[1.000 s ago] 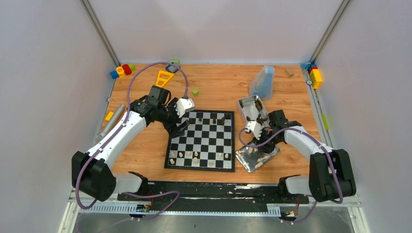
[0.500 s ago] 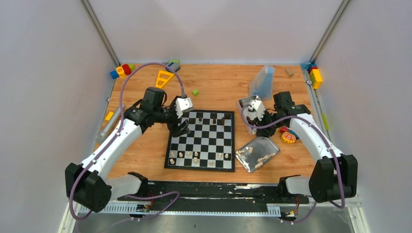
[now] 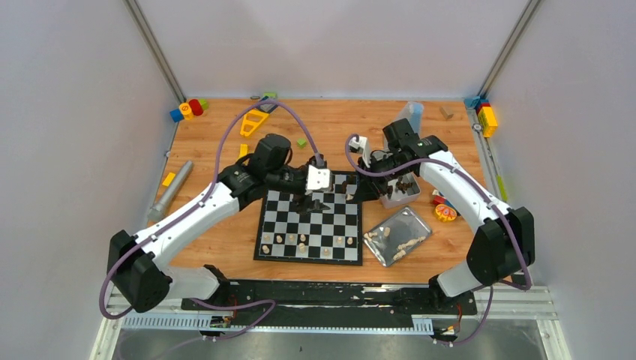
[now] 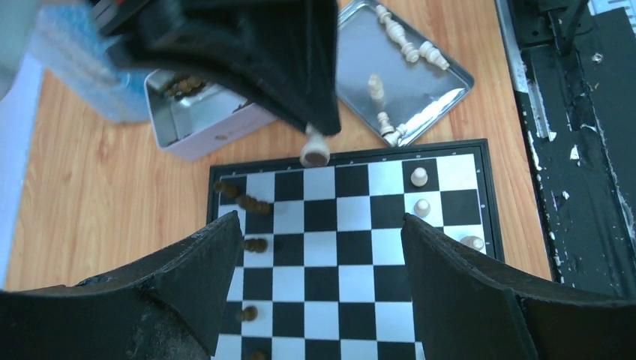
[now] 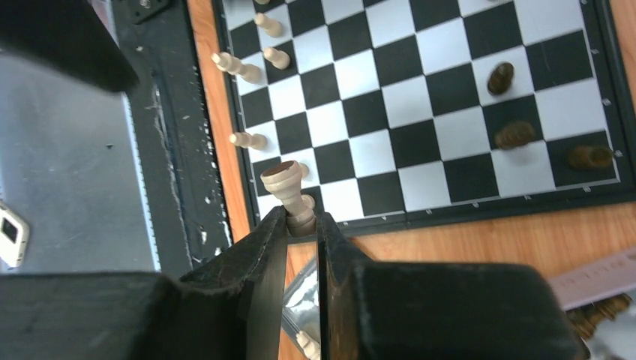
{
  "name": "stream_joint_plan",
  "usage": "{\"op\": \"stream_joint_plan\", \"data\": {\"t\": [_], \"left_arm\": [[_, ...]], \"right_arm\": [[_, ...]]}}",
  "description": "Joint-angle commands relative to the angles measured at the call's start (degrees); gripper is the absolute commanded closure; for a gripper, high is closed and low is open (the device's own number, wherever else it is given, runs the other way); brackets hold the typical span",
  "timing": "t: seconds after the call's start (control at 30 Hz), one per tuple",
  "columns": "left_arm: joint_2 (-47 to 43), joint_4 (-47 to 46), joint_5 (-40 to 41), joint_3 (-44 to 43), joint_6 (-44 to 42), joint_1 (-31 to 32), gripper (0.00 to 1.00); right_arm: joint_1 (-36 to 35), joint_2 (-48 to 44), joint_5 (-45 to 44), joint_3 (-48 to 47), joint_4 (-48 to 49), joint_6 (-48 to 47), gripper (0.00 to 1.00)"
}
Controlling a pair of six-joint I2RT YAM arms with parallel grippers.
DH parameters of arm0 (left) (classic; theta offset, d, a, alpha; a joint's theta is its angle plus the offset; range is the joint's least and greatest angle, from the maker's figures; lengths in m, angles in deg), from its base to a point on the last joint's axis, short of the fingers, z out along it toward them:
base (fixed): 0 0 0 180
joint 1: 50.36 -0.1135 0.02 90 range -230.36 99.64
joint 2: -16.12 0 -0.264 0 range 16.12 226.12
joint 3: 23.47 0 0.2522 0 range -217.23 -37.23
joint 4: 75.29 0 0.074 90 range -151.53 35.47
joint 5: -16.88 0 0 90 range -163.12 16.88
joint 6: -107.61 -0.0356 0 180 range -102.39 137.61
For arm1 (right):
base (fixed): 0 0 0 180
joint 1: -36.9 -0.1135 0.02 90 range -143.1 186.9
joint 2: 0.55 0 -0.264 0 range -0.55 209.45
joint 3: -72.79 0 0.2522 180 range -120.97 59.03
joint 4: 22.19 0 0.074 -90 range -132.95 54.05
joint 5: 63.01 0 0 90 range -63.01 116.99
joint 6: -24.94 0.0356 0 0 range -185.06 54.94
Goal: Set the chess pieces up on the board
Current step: Place the chess piece on the chessboard.
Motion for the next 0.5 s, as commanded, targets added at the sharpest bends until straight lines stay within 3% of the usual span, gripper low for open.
{"op": "stream_joint_plan", "data": {"t": [0.0,0.3,0.47], "left_arm": [[1.5,-0.6,3.4,-3.0,-7.5,4.4,0.15],[4.5,1.1,8.2,-4.5,-11.5,9.2,0.25],[5.7,0.8,9.8,-5.4,-11.4,10.2,0.36]], "right_arm": [[-1.9,1.2,6.9,-3.7,-0.4,2.8,0.97],[-2.6,1.5,9.9,-4.0,-0.2,3.6,0.97],[-2.6,1.4,10.1,-3.9,-0.2,3.7,0.97]]}}
